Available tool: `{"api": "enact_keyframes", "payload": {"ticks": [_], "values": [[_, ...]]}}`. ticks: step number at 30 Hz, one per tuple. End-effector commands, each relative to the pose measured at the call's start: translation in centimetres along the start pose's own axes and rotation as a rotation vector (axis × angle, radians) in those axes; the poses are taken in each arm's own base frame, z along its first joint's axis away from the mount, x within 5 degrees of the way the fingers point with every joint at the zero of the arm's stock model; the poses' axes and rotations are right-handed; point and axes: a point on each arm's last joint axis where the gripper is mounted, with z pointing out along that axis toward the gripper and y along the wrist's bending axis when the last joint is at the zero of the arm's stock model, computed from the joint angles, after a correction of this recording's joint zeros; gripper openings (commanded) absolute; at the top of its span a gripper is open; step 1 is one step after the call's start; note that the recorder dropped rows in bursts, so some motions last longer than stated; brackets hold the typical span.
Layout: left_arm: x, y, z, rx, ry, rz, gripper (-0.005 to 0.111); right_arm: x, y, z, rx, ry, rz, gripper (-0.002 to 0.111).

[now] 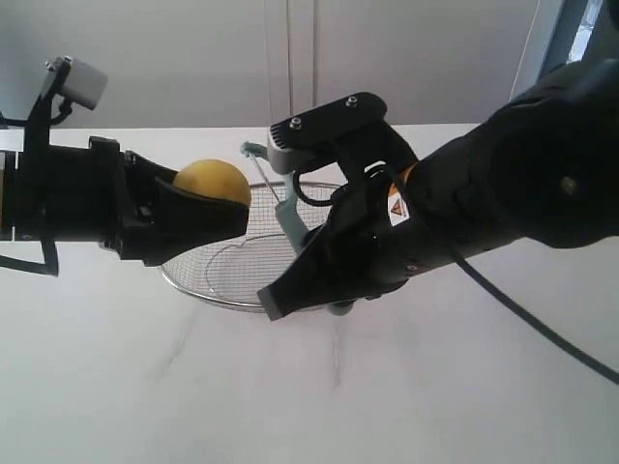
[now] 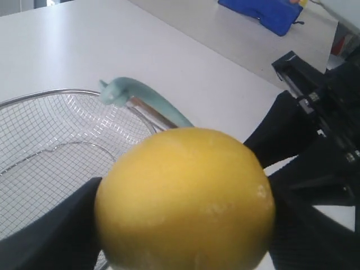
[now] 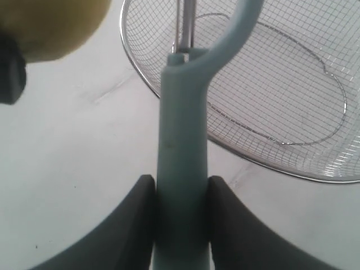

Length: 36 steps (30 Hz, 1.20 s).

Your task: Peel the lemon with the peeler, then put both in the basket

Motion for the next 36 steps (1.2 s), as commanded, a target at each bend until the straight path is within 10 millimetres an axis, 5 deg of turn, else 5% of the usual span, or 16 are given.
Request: {"api": "enact_keyframes", "payload": {"ticks": [1, 21, 36], "values": [[0.1, 0.2, 0.3, 0.017, -0.006, -0.038, 0.0, -0.1, 0.5, 0.5, -0.008, -0.03, -0.018, 0.0], [0.8, 1.5, 0.8, -0.07, 0.024, -0.06, 0.0, -0.3, 0.8, 0.0, -0.017, -0.049, -0.001, 0.0], [0.9, 1.8, 0.8, -0.096, 0.037, -0.049, 0.0, -0.5, 1.4, -10.1, -0.067, -0.343, -0.043, 0.0]]}}
